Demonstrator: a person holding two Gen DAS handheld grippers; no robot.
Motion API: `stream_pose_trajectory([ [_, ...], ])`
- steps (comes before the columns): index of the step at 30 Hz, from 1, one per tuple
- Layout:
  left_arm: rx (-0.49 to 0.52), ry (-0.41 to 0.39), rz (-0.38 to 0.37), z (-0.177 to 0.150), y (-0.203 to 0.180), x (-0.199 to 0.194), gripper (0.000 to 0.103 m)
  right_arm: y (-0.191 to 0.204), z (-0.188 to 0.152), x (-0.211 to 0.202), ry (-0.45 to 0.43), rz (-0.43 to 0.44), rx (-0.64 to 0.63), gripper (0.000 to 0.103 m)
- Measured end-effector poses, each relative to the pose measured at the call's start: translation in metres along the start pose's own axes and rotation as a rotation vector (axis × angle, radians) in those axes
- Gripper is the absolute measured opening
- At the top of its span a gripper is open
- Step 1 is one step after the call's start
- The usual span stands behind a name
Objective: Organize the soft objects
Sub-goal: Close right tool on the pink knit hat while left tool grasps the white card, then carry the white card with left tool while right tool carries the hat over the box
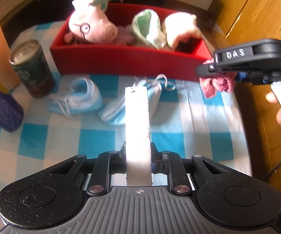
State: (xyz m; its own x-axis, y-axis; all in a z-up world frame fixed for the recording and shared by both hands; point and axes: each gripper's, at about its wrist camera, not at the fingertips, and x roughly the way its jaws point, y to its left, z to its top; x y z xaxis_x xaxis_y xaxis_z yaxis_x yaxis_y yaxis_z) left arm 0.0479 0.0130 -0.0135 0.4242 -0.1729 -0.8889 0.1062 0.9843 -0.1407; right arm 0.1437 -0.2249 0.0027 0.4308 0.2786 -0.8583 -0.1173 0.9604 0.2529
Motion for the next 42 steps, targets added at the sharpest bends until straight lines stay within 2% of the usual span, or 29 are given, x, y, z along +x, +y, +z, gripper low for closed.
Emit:
stream_pose_trajectory([
  [6, -0.019, -0.047, 0.027, 0.013, 0.009, -0.014, 0.019, 0.014, 0.000, -0.029, -0.038, 0.025, -0.062, 0.024],
  [15, -0.024, -0.085, 0.057, 0.023, 0.013, -0.023, 0.019, 0.043, -0.024, -0.063, -0.043, 0.051, -0.245, 0.024],
  [20, -0.016, -0.087, 0.074, 0.025, 0.012, -0.021, 0.019, 0.059, -0.037, -0.069, -0.039, 0.072, -0.329, 0.024],
  [28, 0.001, -0.106, 0.079, 0.033, 0.010, -0.026, 0.019, 0.073, -0.041, -0.073, -0.044, 0.083, -0.385, 0.024],
  [36, 0.022, -0.144, 0.096, 0.049, 0.007, -0.036, 0.020, 0.083, -0.033, -0.080, -0.069, 0.081, -0.423, 0.024],
  [42, 0.017, -0.198, 0.097, 0.076, 0.009, -0.046, 0.020, 0.087, -0.005, -0.088, -0.129, 0.081, -0.400, 0.025],
])
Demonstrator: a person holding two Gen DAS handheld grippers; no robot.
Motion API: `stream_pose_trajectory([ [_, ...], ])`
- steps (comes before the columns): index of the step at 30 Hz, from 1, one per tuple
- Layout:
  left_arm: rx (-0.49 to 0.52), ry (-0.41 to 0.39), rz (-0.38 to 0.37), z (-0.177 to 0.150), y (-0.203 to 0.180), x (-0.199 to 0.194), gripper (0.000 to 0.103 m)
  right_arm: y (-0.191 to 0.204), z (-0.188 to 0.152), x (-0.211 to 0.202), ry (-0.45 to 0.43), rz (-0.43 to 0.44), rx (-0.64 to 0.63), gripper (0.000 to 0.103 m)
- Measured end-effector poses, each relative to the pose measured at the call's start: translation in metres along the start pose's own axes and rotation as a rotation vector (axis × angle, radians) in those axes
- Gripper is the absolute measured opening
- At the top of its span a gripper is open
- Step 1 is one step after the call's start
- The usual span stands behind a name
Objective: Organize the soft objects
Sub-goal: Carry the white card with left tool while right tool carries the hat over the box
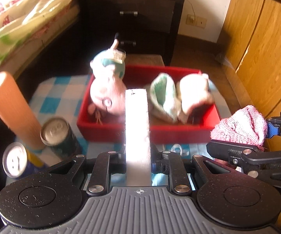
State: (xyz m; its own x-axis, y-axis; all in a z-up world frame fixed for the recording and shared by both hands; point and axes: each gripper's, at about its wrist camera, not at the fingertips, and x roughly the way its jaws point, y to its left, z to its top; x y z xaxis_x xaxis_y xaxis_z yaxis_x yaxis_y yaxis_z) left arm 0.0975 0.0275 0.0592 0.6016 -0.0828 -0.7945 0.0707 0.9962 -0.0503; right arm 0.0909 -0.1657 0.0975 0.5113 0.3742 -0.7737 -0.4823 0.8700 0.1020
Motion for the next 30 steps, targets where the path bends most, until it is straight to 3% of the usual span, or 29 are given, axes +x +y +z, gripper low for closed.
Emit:
stream_pose_trajectory([
  [9, -0.026, -0.053, 0.012, 0.049, 0.004, 0.014, 0.021, -0.022, 0.045, 0.013, -0.058, -0.054, 0.068, 0.025],
  [17, -0.039, -0.008, 0.006, 0.069, 0.004, 0.054, 0.022, -0.049, 0.068, 0.067, -0.029, -0.128, 0.112, 0.025],
  [19, -0.009, 0.045, -0.014, 0.056, 0.008, 0.056, 0.026, -0.054, 0.069, 0.080, -0.006, -0.121, 0.113, 0.025],
  [22, 0.041, 0.150, 0.003, 0.016, 0.014, 0.054, 0.073, -0.059, 0.066, 0.091, 0.013, -0.120, 0.108, 0.025],
  [23, 0.064, 0.174, 0.029, 0.000, 0.016, 0.054, 0.078, -0.061, 0.065, 0.093, 0.018, -0.117, 0.110, 0.025],
  [28, 0.042, 0.341, 0.147, -0.072, 0.028, 0.070, 0.079, -0.061, 0.057, 0.095, 0.036, -0.104, 0.108, 0.025],
  [30, 0.007, 0.388, 0.142, -0.087, 0.030, 0.086, 0.075, -0.057, 0.056, 0.093, 0.040, -0.103, 0.101, 0.025],
])
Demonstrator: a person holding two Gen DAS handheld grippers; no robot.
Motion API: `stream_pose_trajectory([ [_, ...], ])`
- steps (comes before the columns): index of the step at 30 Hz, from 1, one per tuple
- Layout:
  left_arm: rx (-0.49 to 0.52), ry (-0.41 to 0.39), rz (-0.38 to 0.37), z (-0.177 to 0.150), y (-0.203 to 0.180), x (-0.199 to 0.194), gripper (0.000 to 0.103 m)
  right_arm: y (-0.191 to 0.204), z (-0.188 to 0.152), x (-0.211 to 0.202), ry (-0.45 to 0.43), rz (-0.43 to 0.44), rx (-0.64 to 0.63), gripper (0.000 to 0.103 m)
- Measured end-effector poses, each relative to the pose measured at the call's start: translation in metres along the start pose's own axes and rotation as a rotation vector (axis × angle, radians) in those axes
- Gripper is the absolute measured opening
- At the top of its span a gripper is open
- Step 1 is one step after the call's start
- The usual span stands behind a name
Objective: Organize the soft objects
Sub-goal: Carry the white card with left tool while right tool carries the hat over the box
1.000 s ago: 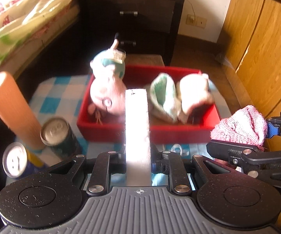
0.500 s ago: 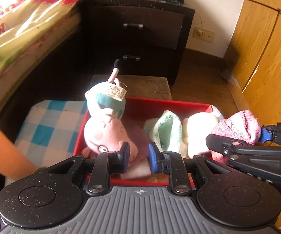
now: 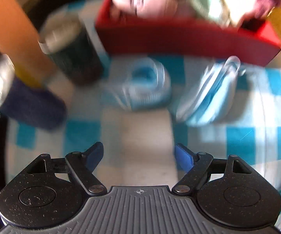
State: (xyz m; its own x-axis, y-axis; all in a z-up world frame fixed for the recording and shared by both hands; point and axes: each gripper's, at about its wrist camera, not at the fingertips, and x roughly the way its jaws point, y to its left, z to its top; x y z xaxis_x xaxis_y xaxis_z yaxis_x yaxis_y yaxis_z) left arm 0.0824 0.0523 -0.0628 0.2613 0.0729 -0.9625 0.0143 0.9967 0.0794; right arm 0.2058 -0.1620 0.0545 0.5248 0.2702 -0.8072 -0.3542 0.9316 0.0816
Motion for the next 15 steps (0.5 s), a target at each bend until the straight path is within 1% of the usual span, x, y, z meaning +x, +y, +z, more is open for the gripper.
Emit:
stream_pose_trajectory([
  [1, -0.040, -0.015, -0.026, -0.002, 0.002, 0.002, 0.070, 0.002, -0.001, -0.002, -0.002, 0.000, -0.004, 0.025],
  [2, -0.064, -0.043, -0.055, -0.002, 0.004, 0.000, 0.056, 0.004, -0.001, -0.004, -0.005, -0.001, -0.007, 0.025],
  [4, -0.065, -0.049, -0.065, 0.000, 0.005, -0.004, 0.050, 0.007, -0.002, -0.009, -0.018, -0.001, -0.015, 0.025],
  [5, -0.062, -0.061, -0.085, -0.001, 0.007, -0.010, 0.048, 0.009, -0.003, -0.011, -0.019, -0.004, -0.025, 0.024],
  [7, -0.048, -0.096, -0.112, -0.001, 0.008, -0.023, 0.047, 0.009, -0.005, -0.015, -0.022, -0.006, -0.032, 0.025],
  [10, -0.037, -0.179, -0.142, 0.003, 0.009, -0.053, 0.047, 0.007, -0.006, -0.016, -0.019, -0.016, -0.038, 0.025],
  [15, -0.055, -0.354, -0.142, 0.039, 0.007, -0.102, 0.048, 0.007, -0.005, -0.015, -0.021, -0.020, -0.033, 0.025],
])
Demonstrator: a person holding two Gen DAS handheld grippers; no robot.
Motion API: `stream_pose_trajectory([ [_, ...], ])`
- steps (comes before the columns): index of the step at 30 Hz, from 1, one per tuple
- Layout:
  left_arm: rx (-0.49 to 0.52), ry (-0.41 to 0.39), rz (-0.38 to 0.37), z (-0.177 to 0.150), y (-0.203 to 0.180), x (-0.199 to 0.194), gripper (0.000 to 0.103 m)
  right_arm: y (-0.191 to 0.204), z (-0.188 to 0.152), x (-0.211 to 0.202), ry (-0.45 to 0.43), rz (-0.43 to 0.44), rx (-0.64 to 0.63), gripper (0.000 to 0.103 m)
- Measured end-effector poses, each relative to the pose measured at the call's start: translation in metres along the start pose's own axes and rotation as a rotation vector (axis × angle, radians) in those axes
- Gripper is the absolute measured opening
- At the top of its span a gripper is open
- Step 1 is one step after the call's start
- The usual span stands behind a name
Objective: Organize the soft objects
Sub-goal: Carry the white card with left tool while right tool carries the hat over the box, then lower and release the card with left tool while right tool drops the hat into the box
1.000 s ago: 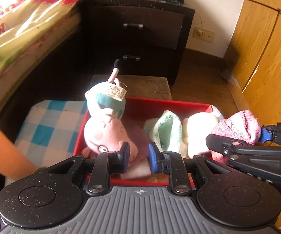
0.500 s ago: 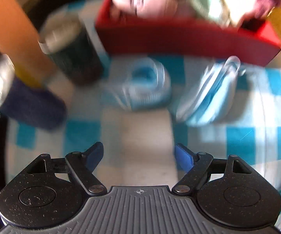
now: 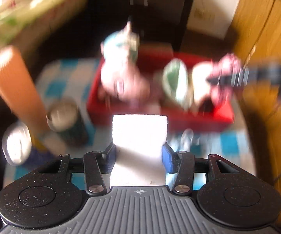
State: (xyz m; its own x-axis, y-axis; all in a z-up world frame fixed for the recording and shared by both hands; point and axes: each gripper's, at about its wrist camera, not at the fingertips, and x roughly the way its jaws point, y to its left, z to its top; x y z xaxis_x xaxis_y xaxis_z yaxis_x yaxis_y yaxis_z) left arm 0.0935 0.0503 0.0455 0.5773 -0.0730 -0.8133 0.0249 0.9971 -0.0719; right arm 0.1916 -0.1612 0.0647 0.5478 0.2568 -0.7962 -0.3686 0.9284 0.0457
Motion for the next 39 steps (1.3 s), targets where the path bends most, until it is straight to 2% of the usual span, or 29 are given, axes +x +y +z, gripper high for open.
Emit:
stream_pose_trajectory([
  [2, -0.015, -0.048, 0.001, 0.022, -0.008, -0.001, 0.048, 0.001, 0.000, 0.000, -0.004, -0.001, 0.001, 0.025],
  [6, -0.027, -0.094, 0.009, 0.047, -0.017, 0.007, 0.048, 0.000, 0.003, 0.003, -0.005, 0.004, 0.012, 0.025],
  [14, -0.040, -0.121, 0.034, 0.089, -0.026, 0.037, 0.049, -0.015, 0.010, 0.010, -0.013, -0.009, 0.078, 0.025],
  [18, -0.052, -0.104, 0.005, 0.097, -0.029, 0.059, 0.050, -0.022, 0.012, 0.020, -0.004, -0.016, 0.109, 0.025],
  [31, -0.061, -0.084, 0.020, 0.111, -0.035, 0.089, 0.059, -0.036, 0.019, 0.044, 0.003, -0.024, 0.185, 0.026],
  [33, -0.065, -0.083, 0.027, 0.112, -0.035, 0.090, 0.064, -0.037, 0.019, 0.044, 0.005, -0.031, 0.189, 0.027],
  [35, -0.079, -0.081, 0.030, 0.112, -0.033, 0.090, 0.077, -0.040, 0.019, 0.044, 0.006, -0.037, 0.197, 0.029],
  [36, -0.085, -0.081, 0.019, 0.113, -0.032, 0.089, 0.080, -0.041, 0.019, 0.044, 0.003, -0.044, 0.202, 0.031],
  [38, -0.098, -0.087, -0.002, 0.113, -0.031, 0.086, 0.081, -0.043, 0.019, 0.042, -0.004, -0.038, 0.212, 0.046],
  [39, -0.100, -0.087, -0.006, 0.114, -0.031, 0.084, 0.081, -0.043, 0.019, 0.041, -0.007, -0.033, 0.217, 0.048],
])
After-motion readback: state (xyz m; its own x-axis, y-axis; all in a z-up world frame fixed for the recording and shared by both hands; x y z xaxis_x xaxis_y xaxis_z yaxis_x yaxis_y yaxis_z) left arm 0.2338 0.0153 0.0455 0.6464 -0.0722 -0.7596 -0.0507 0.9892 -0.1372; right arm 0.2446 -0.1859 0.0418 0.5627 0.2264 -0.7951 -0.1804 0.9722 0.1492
